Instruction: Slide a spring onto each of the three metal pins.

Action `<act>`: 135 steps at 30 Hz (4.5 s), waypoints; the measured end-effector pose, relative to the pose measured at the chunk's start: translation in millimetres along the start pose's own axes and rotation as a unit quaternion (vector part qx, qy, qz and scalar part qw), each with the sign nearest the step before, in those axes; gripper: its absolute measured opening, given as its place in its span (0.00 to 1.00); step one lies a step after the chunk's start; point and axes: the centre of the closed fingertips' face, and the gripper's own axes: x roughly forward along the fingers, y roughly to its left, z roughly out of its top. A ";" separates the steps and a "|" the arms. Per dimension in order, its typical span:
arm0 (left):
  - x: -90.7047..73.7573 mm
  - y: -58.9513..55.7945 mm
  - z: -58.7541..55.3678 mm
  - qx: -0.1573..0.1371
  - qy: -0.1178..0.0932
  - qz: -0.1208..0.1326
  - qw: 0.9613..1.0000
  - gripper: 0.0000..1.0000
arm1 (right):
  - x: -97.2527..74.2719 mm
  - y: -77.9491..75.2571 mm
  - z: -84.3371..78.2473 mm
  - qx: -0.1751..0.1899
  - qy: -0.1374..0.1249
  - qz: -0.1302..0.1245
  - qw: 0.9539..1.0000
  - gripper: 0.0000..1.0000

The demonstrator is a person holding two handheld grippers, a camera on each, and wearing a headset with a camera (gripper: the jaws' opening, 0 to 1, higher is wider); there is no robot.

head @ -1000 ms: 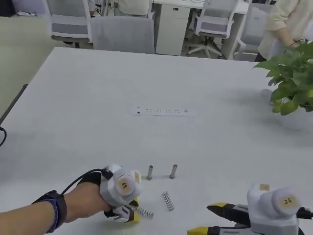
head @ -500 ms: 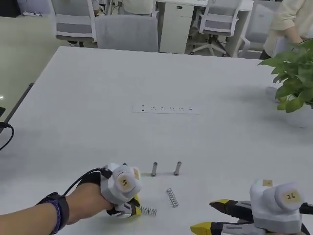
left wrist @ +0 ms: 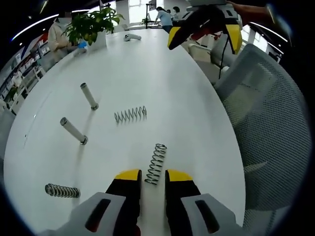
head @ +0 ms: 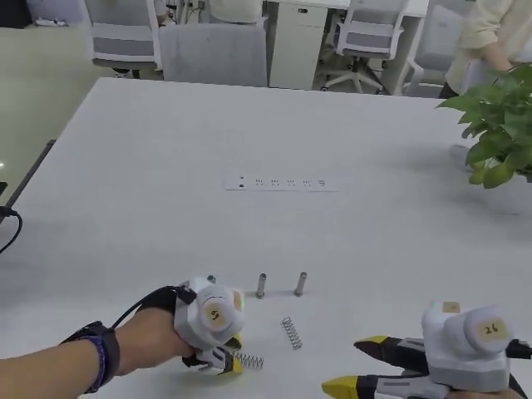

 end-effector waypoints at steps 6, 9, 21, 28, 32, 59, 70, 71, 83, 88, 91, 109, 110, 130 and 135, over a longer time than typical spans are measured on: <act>0.7 -10.5 -2.0 -0.009 0.007 -0.019 1.000 0.02 | 1.7 1.9 0.5 -0.003 0.001 0.004 1.000 0.58; -0.8 -11.2 -3.0 -0.017 0.002 -0.016 1.000 0.02 | 3.0 4.3 0.6 -0.006 0.003 0.008 1.000 0.59; -12.4 -11.0 -10.6 -0.064 -0.016 0.001 0.998 0.02 | 8.5 10.9 1.7 -0.010 0.006 0.019 1.000 0.58; -25.3 -7.0 -9.3 -0.091 -0.039 0.021 0.995 0.01 | 16.5 15.1 4.9 -0.017 0.008 0.031 0.999 0.58; -34.2 -5.6 -9.1 -0.110 -0.056 0.031 0.992 0.01 | 21.0 18.0 8.6 -0.021 0.008 0.037 0.999 0.57; -89.6 -4.7 -9.6 -0.162 -0.121 0.097 0.975 0.01 | 58.8 42.3 32.0 -0.034 0.005 0.087 0.996 0.53; -100.5 -10.3 -0.7 -0.167 -0.141 0.111 0.970 0.01 | 75.9 54.6 48.1 -0.025 -0.010 0.105 0.994 0.50; -101.8 -10.6 1.4 -0.167 -0.144 0.112 0.969 0.01 | 78.1 55.4 50.1 -0.024 -0.012 0.106 0.994 0.50; -110.2 -11.8 18.6 -0.161 -0.165 0.119 0.966 0.01 | 91.1 63.5 61.0 -0.016 -0.020 0.116 0.993 0.44; -112.9 -12.2 25.6 -0.157 -0.173 0.120 0.965 0.01 | 94.4 64.9 62.4 -0.013 -0.021 0.118 0.993 0.41; -113.1 -13.9 29.1 -0.154 -0.176 0.119 0.965 0.01 | 95.8 64.9 63.8 -0.008 -0.025 0.121 0.992 0.38; -115.7 -17.7 41.0 -0.137 -0.186 0.114 0.966 0.02 | 93.8 74.9 75.1 -0.007 -0.045 0.147 0.988 0.14; -116.0 -18.2 41.2 -0.137 -0.186 0.114 0.966 0.02 | 93.6 75.2 75.1 -0.007 -0.044 0.148 0.988 0.14; -115.3 -19.9 47.3 -0.121 -0.194 0.118 0.966 0.02 | 85.9 87.6 88.2 -0.026 -0.028 0.173 0.984 0.08; -112.6 -21.1 48.8 -0.113 -0.191 0.121 0.967 0.02 | 86.3 87.9 87.6 -0.052 -0.008 0.166 0.985 0.08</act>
